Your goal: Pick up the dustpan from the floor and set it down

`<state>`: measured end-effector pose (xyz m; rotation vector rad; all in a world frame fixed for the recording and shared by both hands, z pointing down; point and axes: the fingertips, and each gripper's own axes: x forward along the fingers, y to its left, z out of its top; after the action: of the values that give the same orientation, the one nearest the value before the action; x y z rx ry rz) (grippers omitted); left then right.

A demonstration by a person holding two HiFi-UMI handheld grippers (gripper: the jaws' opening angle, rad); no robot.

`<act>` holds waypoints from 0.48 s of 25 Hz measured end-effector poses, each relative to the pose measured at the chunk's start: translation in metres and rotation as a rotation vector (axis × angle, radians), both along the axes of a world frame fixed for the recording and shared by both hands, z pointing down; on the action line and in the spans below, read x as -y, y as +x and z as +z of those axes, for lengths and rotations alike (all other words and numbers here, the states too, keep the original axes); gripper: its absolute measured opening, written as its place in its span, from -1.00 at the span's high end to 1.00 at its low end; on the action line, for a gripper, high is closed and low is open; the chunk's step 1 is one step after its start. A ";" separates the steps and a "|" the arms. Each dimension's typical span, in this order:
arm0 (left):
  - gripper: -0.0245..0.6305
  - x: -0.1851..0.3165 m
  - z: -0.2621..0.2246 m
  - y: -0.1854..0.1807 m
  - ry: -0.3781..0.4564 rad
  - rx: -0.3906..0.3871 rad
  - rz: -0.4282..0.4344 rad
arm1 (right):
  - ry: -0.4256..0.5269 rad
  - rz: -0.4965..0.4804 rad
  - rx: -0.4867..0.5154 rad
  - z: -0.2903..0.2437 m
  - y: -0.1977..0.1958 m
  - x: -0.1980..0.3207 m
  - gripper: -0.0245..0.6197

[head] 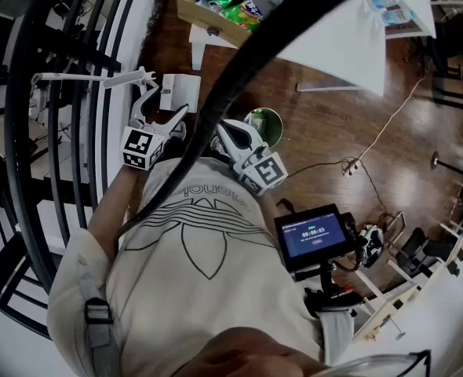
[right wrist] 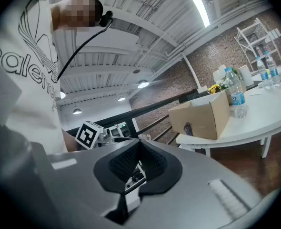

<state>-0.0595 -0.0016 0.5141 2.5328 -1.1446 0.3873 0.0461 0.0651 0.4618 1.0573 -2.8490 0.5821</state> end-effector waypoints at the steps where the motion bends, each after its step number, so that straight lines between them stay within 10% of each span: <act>1: -0.33 0.002 0.004 -0.006 0.000 0.036 -0.029 | -0.016 0.004 0.003 -0.001 0.000 -0.002 0.92; 6: -0.56 0.010 0.048 -0.050 -0.029 0.198 -0.161 | -0.071 -0.011 -0.002 0.004 -0.009 -0.012 0.91; 12: -0.53 0.048 0.104 -0.087 -0.069 0.196 -0.192 | -0.221 -0.060 -0.027 0.043 -0.034 -0.035 0.92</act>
<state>-0.1461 -0.0499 0.6179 2.3406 -1.4065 0.6233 0.0118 0.1002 0.5051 0.9326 -2.7038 0.8478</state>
